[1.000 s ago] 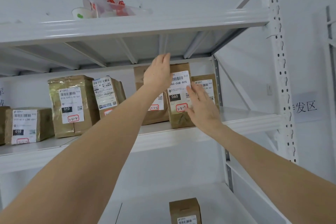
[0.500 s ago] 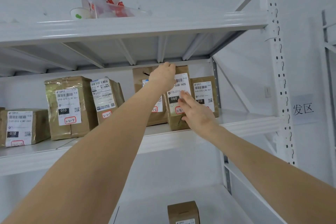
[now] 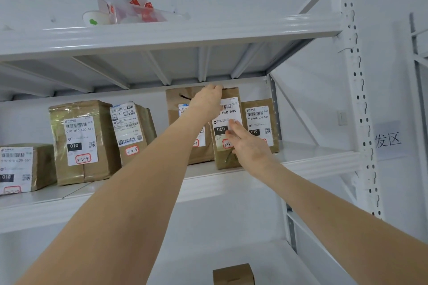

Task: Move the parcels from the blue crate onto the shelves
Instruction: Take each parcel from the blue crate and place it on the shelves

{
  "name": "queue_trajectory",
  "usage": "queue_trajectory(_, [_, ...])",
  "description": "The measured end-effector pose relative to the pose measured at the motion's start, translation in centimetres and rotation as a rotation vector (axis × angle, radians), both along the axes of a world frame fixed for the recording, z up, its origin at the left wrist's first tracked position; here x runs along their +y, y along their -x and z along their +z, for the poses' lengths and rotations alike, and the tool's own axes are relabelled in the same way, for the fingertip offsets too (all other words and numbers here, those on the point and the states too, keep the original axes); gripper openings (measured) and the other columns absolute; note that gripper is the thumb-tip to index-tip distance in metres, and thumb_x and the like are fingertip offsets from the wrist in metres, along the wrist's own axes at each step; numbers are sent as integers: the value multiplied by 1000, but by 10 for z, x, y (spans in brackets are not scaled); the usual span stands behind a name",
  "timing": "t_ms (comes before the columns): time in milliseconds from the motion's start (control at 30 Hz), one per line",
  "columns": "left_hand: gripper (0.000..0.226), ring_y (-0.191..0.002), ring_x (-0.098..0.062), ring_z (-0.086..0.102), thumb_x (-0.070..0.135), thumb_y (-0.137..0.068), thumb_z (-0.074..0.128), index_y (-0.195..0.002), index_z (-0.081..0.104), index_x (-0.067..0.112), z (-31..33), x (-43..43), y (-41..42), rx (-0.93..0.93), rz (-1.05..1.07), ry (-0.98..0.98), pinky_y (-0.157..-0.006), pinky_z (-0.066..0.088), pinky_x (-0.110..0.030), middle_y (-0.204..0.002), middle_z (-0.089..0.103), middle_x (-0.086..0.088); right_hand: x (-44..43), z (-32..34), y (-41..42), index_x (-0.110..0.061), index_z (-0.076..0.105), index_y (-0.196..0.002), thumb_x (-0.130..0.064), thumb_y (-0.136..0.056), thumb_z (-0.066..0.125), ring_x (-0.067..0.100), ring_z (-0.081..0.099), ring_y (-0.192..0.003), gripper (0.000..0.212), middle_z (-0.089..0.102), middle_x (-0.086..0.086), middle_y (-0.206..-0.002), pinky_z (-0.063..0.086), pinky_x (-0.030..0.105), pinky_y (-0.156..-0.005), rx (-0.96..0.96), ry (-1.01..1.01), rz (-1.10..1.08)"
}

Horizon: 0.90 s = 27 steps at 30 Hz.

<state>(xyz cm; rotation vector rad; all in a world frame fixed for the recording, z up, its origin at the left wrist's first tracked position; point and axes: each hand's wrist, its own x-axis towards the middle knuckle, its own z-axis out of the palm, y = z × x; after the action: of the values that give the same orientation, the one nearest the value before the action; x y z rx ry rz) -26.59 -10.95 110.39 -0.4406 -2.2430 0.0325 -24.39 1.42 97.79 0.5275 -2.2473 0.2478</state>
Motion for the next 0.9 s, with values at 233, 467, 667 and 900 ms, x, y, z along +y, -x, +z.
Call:
queue_trajectory(233, [53,-125,-29,44,17,-92,59,-138,36,8,0,3,14,-13,-4,-9,-99,41,-39,-137,43,-12,1,2,10,-12,24,-150,-8,-101,34,19,5,-148,51,4,0,-161,17,37,-116,-40,9,1])
queue_trajectory(467, [54,-126,-31,45,17,-91,59,-139,35,9,1,4,27,-19,4,-11,-100,42,-42,-137,43,-12,0,0,25,-13,20,-152,-4,-100,42,13,12,-147,57,-2,-3,-161,37,38,-110,-63,57,-5])
queue_trajectory(667, [54,-125,-31,45,15,-91,60,-139,35,9,0,6,33,-13,1,-9,-98,42,-42,-137,44,-12,0,1,33,-9,22,-151,5,-97,43,13,14,-146,60,0,1,-161,37,38,-110,-48,24,-8])
queue_trajectory(900, [55,-124,-31,46,15,-91,59,-140,34,8,0,6,39,-16,16,-1,-97,42,-40,-137,42,-13,-1,2,39,-10,24,-150,5,-95,44,14,2,-148,60,-3,0,-161,37,39,-111,-38,-14,-54])
